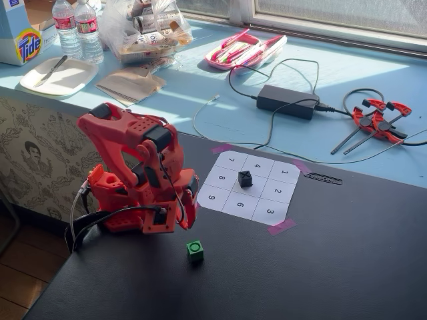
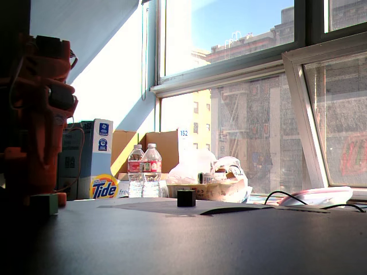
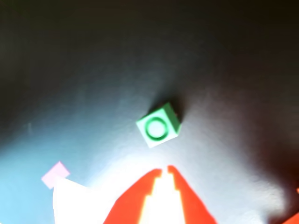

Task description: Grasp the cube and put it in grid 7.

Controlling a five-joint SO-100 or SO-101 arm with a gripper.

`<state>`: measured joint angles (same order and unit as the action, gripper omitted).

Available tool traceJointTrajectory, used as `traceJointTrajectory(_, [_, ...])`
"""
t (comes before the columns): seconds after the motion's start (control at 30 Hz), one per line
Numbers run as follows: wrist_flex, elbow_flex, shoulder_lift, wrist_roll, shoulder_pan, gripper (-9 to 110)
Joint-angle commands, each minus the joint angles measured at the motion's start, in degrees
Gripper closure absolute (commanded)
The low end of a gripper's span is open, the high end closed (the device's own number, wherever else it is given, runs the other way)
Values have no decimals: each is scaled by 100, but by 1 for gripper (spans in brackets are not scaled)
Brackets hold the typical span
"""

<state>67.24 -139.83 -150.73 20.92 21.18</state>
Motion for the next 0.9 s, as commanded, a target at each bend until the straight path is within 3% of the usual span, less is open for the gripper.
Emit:
traceJointTrajectory(0.0, [-123,-97,202,211,123,101])
traceJointTrajectory(0.23, [-448,-176,747,404,369,99])
traceJointTrajectory(0.4, [-457,79,756,800,396,81])
traceJointTrajectory(0.53, [-369,255,896,1749,316,72])
traceJointTrajectory(0.67, [-536,308,1134,2865,343,72])
traceJointTrajectory(0.87, [-844,202,1573,3744,281,72])
